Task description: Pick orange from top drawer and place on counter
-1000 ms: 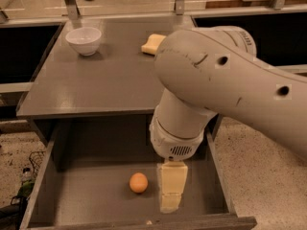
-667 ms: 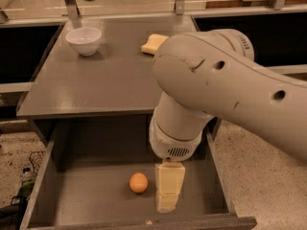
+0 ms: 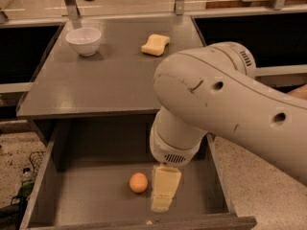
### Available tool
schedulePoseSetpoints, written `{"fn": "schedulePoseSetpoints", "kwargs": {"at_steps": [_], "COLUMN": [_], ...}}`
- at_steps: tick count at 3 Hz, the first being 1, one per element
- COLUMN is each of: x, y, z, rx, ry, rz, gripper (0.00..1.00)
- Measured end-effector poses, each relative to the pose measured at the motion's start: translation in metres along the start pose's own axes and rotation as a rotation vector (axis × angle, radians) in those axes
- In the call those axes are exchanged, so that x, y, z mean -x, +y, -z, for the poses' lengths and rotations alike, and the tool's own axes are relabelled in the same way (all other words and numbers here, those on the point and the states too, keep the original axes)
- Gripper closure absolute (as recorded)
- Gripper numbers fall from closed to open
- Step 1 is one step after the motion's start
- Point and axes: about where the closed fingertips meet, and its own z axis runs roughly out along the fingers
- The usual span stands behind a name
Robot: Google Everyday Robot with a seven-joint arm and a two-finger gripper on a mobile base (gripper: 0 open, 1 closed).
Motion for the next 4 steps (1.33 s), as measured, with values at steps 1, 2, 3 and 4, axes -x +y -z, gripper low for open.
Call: {"fn": "schedulePoseSetpoints", "kwargs": {"at_steps": [1, 2, 3, 4], "x": [-0.002, -0.002, 0.007, 0.022], "y": [-0.002, -0.001, 0.003, 0.007], "z": [-0.005, -0.005, -0.019, -0.037], "rx": [-0.013, -0.014, 0.009, 0.045], "ry": [0.002, 0.002, -0.029, -0.085], "rz": [-0.040, -0.042, -0.009, 0.049], "gripper": [0.00, 0.00, 0.00, 0.00]}}
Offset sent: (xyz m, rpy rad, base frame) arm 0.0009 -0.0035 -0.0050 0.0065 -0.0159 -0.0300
